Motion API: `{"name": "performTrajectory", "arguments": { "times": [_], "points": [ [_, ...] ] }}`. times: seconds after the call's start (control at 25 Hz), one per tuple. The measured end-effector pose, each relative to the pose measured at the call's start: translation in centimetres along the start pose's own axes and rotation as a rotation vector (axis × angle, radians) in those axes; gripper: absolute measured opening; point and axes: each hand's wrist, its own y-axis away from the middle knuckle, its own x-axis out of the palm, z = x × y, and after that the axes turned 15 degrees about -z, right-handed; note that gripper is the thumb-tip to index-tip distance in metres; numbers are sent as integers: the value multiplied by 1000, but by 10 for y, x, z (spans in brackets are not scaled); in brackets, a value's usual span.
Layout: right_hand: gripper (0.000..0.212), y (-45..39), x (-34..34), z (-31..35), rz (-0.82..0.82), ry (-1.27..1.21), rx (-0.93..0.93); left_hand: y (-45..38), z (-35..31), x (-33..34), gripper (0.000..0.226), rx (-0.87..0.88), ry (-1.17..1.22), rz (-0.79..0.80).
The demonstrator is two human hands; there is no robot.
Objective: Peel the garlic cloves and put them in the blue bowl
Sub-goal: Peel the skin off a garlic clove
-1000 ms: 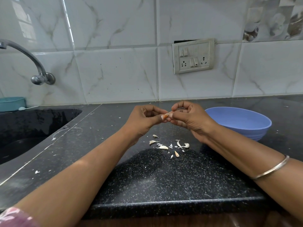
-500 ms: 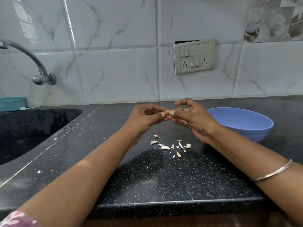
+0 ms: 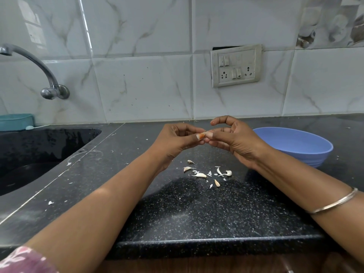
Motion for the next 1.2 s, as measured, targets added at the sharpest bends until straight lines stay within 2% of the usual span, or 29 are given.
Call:
{"name": "performTrajectory", "arguments": {
  "times": [0.6,0.96,1.2],
  "points": [
    [27,2,7,-8,-118,53,-55,3,7,10,17,68,-82,-56],
    [25,1,8,-13,-75,134,-103,2,8,7,10,-111,74,-89],
    [14,-1,8,-17,-44,226,-115,-8,1,-9,4,-148,258,-243]
  ]
}}
